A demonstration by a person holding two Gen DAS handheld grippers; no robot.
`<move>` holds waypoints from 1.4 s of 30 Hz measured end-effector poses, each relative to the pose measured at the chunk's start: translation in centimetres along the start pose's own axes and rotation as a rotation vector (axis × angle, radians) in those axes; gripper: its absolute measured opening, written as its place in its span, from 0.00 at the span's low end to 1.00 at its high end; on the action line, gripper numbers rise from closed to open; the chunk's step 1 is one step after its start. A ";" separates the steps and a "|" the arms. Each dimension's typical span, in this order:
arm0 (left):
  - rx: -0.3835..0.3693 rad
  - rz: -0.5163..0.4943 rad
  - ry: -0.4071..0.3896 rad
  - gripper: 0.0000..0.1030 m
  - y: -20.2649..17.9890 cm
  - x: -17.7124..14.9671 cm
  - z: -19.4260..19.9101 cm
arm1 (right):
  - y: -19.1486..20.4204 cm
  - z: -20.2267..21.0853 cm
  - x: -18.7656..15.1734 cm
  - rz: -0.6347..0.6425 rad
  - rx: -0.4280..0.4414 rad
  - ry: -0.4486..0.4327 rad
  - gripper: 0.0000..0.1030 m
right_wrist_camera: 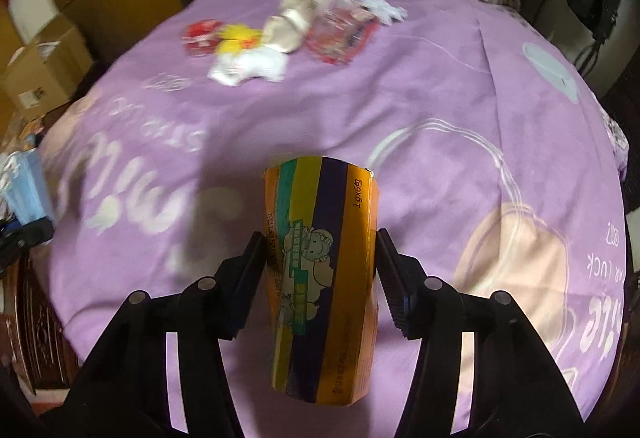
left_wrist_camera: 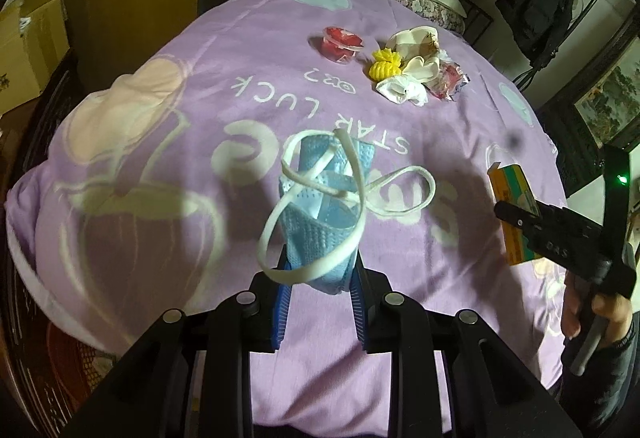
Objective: Collect trash
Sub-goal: 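Lift the striped box with the right tool while the left tool holds the mask, then carry mask and box to the orange wastebasket and open both tools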
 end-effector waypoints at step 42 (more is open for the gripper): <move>0.056 0.677 0.166 0.33 36.2 -22.3 -3.2 | 50.6 -12.3 -13.0 0.684 0.394 0.414 0.55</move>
Point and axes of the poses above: each gripper's, at about its wrist camera, not at the fingertips, and z roughly against the way its jaws point, y to its left, x to its top, the point moved 9 cm from there along -z, roughly the way its jaws point, and after that the axes turned 12 degrees about y, right-handed, at the moved point
